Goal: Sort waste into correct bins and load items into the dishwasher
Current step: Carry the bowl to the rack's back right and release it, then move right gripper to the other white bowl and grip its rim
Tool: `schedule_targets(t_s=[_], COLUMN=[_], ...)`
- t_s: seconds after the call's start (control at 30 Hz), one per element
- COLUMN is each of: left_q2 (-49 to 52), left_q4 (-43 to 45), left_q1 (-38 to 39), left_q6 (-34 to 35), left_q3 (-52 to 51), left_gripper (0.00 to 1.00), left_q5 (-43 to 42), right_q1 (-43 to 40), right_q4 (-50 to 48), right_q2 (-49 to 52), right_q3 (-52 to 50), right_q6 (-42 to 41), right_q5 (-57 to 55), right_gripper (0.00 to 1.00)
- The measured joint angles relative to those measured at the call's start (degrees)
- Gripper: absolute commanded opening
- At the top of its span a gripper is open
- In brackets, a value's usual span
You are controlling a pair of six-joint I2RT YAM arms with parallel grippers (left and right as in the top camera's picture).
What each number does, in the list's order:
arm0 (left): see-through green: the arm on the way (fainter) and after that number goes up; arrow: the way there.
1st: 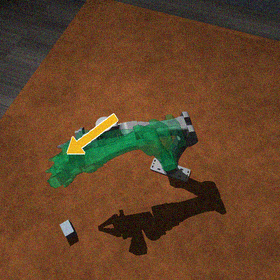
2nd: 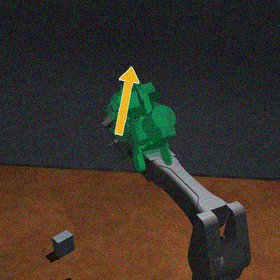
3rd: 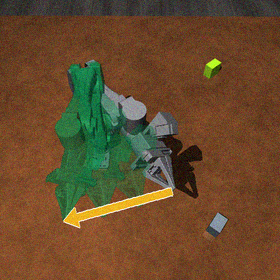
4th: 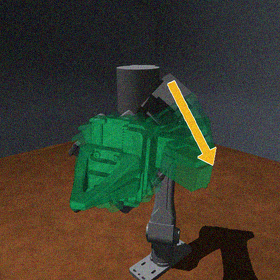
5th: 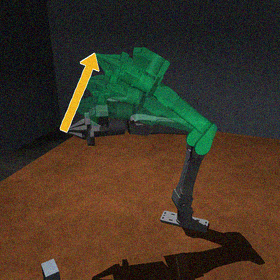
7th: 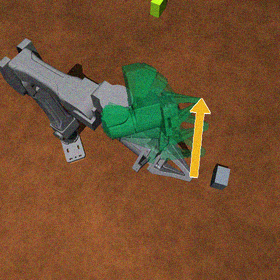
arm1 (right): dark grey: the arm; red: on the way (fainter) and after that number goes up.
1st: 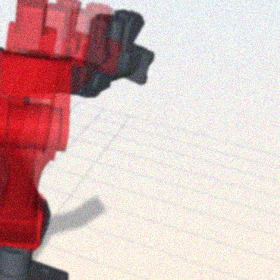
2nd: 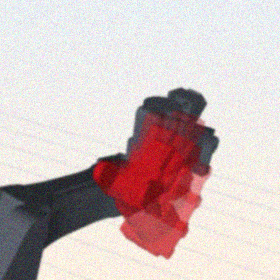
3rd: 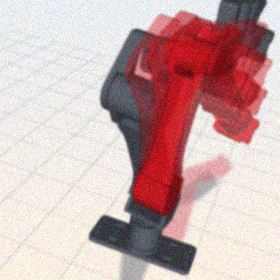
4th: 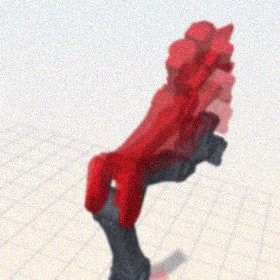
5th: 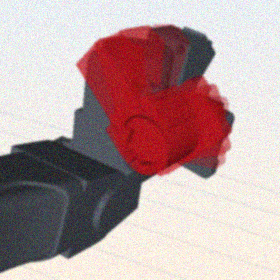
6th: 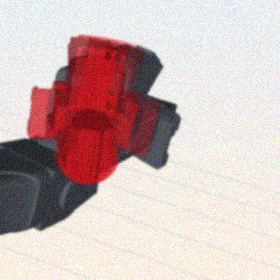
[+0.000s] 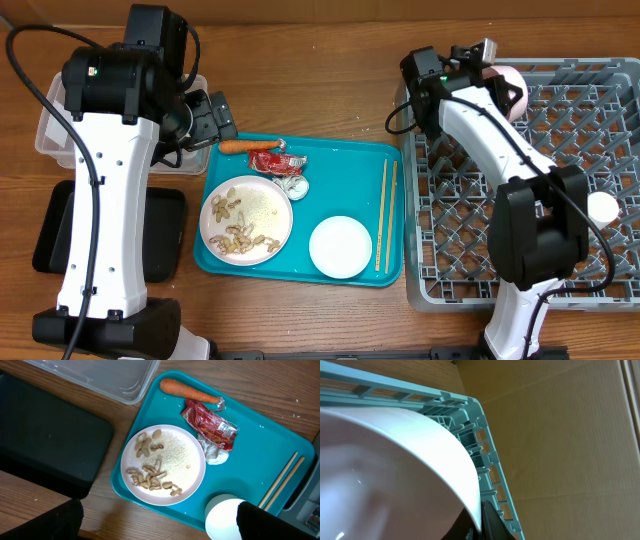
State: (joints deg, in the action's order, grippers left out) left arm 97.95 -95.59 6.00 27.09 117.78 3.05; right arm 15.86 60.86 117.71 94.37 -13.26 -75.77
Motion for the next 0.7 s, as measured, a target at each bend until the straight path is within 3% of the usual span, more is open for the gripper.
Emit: schedule_targets(t_s=[0.4,0.57,0.67,0.7], left_q2=[0.0,0.0,0.0,0.0], left_q4=[0.0,0.0,0.0,0.0], left_q1=[0.0,0.0,0.0,0.0], left_q6=[0.0,0.0,0.0,0.0], left_q3=[0.0,0.0,0.0,0.0], left_gripper=[1.0,1.0,1.0,1.0], left_q5=[0.0,0.0,0.0,0.0], right_q1=[4.3,7.0,8.3,8.7], right_q4=[2.8,5.6,7.0,7.6], right_q2=[0.3,0.9,0.9,0.9], right_q3=[0.0,-0.1,-0.2,-0.2], right_q6=[-0.2,-0.8,-1.3,-1.3], right_q5=[0.3,3.0,4.0,4.2], right_gripper=[0.1,0.45,0.52,0.59])
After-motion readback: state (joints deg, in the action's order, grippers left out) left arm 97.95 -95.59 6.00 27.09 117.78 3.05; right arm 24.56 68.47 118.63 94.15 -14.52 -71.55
